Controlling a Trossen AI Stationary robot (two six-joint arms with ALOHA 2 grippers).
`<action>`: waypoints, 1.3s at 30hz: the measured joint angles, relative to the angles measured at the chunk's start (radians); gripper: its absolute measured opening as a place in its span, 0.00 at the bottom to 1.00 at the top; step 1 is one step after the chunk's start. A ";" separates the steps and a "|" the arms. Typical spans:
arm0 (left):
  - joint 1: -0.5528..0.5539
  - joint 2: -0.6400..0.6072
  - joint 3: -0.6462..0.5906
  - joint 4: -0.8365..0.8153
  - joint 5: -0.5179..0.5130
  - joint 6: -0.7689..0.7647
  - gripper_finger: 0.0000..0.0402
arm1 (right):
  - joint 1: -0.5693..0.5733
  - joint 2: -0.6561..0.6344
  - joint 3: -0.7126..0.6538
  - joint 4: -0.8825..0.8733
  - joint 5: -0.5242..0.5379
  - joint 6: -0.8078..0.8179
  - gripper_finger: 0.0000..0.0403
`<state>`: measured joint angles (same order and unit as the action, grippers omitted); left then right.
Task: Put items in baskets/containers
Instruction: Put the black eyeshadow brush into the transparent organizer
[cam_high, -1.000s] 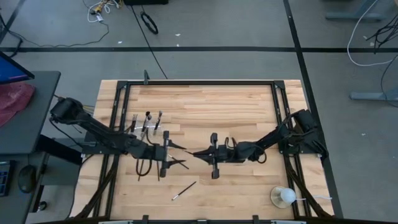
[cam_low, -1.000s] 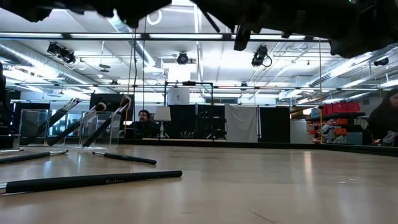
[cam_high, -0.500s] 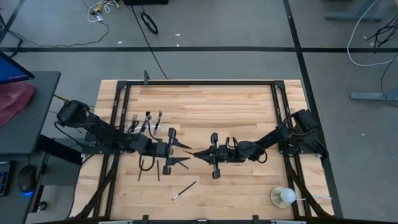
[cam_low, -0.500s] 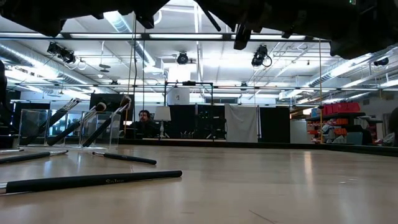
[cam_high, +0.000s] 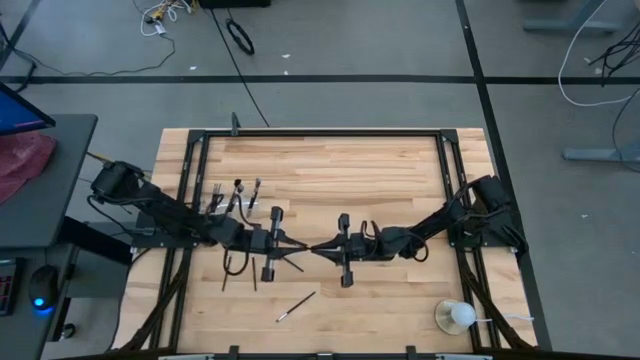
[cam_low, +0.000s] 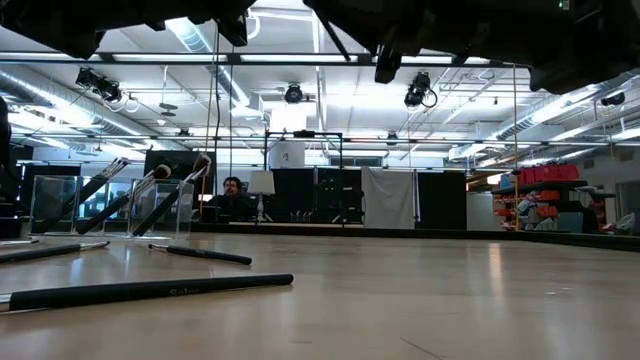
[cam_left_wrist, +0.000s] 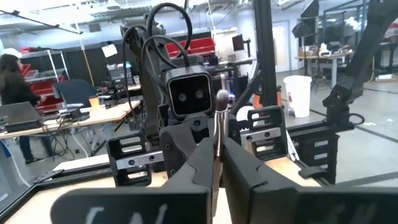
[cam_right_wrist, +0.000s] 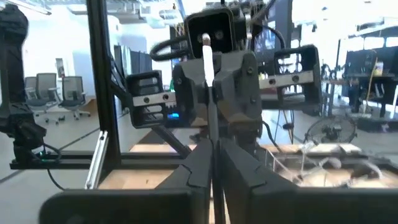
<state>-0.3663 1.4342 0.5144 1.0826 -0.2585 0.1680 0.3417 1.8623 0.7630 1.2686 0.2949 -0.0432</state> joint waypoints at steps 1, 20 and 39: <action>0.000 0.000 0.000 -0.009 -0.002 0.000 0.05 | -0.002 0.000 0.001 -0.016 0.001 0.010 0.09; -0.025 -0.483 0.269 -1.684 -0.491 -0.625 0.05 | -0.024 -0.083 -0.004 -0.267 0.195 0.087 0.31; 0.108 -0.499 0.173 -2.150 -0.478 -1.054 0.06 | -0.028 -0.081 -0.005 -0.285 0.186 0.114 0.29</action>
<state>-0.2588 0.9350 0.6874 -1.0673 -0.7364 -0.8864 0.3134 1.7809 0.7578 0.9841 0.4808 0.0708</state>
